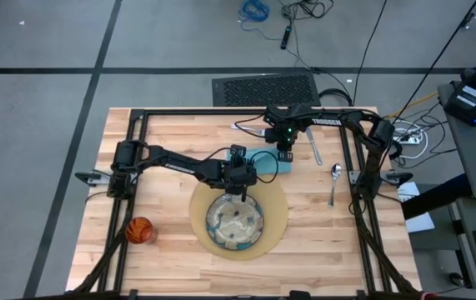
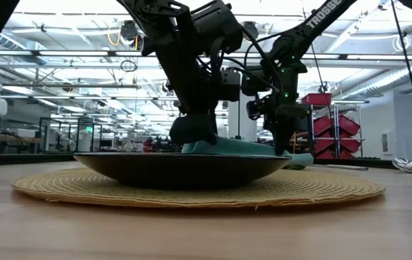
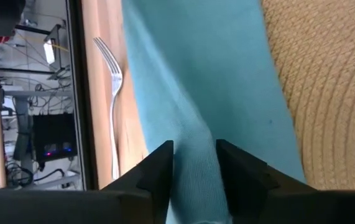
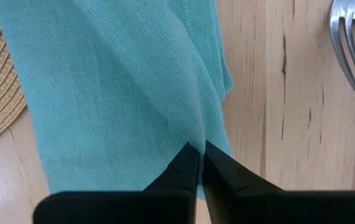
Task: Set table place
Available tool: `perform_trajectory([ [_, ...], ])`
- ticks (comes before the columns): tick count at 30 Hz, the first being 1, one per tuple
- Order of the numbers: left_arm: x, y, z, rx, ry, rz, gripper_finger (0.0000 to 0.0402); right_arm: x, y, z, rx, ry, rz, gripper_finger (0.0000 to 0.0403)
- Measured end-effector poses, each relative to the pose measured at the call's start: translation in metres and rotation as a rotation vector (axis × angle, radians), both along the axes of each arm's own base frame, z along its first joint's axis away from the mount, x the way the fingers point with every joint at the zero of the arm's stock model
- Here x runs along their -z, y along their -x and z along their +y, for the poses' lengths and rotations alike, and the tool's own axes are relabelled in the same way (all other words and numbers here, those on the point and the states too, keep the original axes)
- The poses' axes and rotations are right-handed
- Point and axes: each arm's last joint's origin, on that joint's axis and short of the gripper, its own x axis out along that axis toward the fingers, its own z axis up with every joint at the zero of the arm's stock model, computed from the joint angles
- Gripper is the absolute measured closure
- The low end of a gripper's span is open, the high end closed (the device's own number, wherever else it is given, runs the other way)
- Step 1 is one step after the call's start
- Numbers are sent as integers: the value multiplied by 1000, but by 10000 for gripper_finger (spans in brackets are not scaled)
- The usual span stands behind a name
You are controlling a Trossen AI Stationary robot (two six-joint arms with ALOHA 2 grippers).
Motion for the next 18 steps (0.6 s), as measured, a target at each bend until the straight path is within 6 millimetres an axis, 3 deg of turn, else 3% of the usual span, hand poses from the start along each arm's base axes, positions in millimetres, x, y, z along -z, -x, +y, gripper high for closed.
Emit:
perform_trajectory([
  [8, 0, 0, -4, 31, -15, 15, 394, 0, 0, 0, 5, -1, 0, 403],
  [14, -3, -2, -8, 38, -51, 12, 401, -3, -1, -2, 15, 40, 4, 403],
  [18, -25, 1, -8, -10, -144, -5, 401, -25, 0, 2, 28, 75, 25, 403],
])
